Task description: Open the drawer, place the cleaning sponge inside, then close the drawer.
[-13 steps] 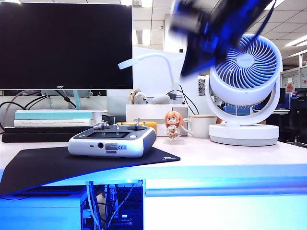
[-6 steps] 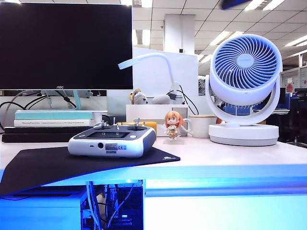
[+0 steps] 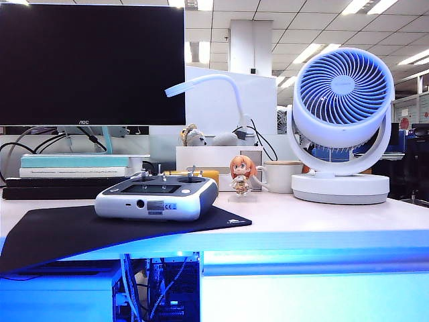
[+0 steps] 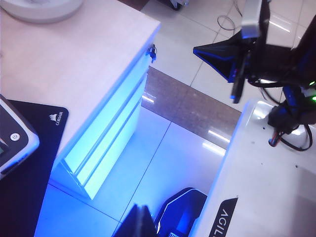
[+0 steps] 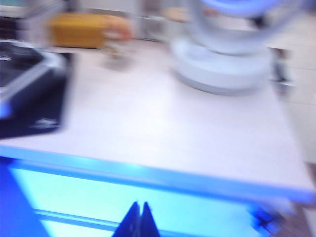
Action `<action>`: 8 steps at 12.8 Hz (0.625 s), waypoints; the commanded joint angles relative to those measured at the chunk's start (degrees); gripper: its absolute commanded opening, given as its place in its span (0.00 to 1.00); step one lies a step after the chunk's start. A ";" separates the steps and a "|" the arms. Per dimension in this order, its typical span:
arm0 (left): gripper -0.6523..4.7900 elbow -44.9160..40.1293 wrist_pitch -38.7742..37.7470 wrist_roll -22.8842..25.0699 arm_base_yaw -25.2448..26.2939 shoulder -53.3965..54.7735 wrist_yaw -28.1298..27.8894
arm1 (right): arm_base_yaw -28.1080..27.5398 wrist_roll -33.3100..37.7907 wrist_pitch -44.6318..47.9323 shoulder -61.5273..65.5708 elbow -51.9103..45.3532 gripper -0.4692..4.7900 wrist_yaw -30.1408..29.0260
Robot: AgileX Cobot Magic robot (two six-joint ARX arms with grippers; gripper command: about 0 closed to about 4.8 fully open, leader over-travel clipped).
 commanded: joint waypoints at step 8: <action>0.11 -22.14 29.27 -7.54 -7.56 0.96 -6.40 | 0.00 1.64 -7.45 -10.84 -2.67 0.08 -0.57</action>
